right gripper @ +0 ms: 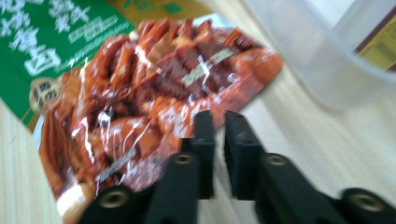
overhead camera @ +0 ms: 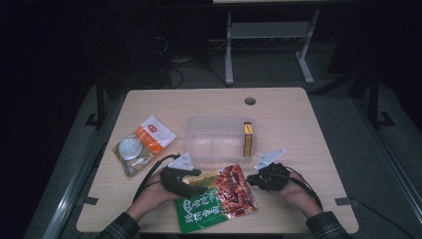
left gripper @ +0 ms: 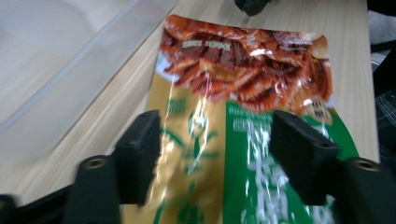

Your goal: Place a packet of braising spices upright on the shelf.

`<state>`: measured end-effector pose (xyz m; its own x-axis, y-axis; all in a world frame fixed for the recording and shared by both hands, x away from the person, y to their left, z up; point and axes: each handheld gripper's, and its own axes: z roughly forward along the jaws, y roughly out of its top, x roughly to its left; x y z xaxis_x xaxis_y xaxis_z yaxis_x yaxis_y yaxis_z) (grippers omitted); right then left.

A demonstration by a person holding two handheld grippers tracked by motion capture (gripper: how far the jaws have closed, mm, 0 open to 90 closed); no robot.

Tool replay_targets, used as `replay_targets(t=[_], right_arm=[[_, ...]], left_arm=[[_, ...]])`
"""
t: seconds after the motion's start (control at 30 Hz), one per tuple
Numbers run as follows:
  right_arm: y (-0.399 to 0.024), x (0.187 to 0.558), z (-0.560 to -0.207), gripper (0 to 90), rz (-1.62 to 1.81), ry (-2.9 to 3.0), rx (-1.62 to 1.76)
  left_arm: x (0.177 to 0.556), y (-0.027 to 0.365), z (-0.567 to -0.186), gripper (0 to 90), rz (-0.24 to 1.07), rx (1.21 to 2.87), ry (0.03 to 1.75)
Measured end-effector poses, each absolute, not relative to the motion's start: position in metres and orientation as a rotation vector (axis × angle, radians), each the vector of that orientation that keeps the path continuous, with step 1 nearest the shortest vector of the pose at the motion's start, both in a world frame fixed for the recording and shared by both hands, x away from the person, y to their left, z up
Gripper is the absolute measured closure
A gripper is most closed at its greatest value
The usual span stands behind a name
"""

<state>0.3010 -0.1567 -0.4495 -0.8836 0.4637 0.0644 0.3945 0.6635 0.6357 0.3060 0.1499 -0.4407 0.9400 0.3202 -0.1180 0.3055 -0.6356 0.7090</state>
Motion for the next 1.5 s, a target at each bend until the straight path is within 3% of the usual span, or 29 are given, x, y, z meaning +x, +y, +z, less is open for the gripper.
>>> replay_targets(t=[0.2,0.7,0.8,1.03,1.3,1.5], right_arm=[[-0.152,0.300,-0.456,90.0,0.978,2.820,0.674],[-0.149,0.301,-0.459,90.0,0.964,2.839,0.671],[-0.148,0.301,-0.459,90.0,0.966,2.855,0.650],[-0.146,0.300,-0.459,90.0,0.963,2.859,0.598],[-0.143,0.297,-0.459,90.0,0.957,2.877,0.575],[-0.143,0.296,-0.458,90.0,0.950,2.875,0.545]], left_arm=[[0.317,0.114,-0.454,14.9,0.056,2.348,0.393],[0.327,0.107,-0.469,13.7,0.017,2.350,0.419],[0.326,0.109,-0.469,16.0,0.029,2.357,0.401],[0.328,0.112,-0.467,31.6,0.037,2.352,0.410],[0.328,0.113,-0.467,32.3,0.031,2.353,0.375],[0.330,0.118,-0.468,37.9,0.027,2.330,0.396]])
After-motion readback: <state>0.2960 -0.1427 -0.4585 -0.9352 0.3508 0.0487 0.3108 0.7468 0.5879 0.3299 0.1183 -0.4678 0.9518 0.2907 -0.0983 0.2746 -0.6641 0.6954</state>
